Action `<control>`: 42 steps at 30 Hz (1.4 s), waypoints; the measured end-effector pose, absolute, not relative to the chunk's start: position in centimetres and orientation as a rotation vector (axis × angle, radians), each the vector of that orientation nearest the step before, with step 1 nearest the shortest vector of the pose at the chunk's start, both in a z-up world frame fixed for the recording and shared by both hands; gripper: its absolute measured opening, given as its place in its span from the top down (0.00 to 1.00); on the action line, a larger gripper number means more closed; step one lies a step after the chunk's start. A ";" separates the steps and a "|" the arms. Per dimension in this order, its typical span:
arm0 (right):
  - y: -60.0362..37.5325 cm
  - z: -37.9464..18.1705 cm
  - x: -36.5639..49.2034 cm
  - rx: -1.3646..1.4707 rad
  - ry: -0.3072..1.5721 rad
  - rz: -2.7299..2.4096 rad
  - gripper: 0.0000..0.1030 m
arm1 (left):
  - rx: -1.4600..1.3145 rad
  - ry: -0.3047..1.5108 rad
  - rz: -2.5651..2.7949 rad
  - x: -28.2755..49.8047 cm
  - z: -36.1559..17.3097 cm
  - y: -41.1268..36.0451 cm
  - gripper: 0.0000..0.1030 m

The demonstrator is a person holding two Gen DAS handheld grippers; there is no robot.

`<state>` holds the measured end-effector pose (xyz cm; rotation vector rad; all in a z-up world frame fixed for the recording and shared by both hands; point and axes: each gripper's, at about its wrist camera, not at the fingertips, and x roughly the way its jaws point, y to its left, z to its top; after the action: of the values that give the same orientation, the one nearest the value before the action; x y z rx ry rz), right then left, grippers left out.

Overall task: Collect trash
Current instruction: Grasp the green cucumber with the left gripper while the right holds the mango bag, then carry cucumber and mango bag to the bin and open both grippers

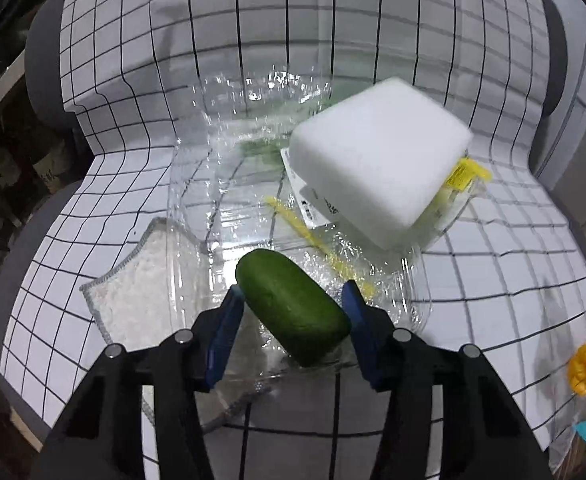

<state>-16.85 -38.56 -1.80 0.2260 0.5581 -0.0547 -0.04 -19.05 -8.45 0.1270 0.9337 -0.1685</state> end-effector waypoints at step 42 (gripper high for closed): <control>-49.1 0.2 -37.6 0.307 0.521 -0.524 0.98 | 0.306 0.623 -1.014 -23.3 -1.5 -35.0 0.53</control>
<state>-37.61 -49.06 0.16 0.3068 0.5208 -0.5239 -23.29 -35.00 -1.47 0.3056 0.6234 -1.0140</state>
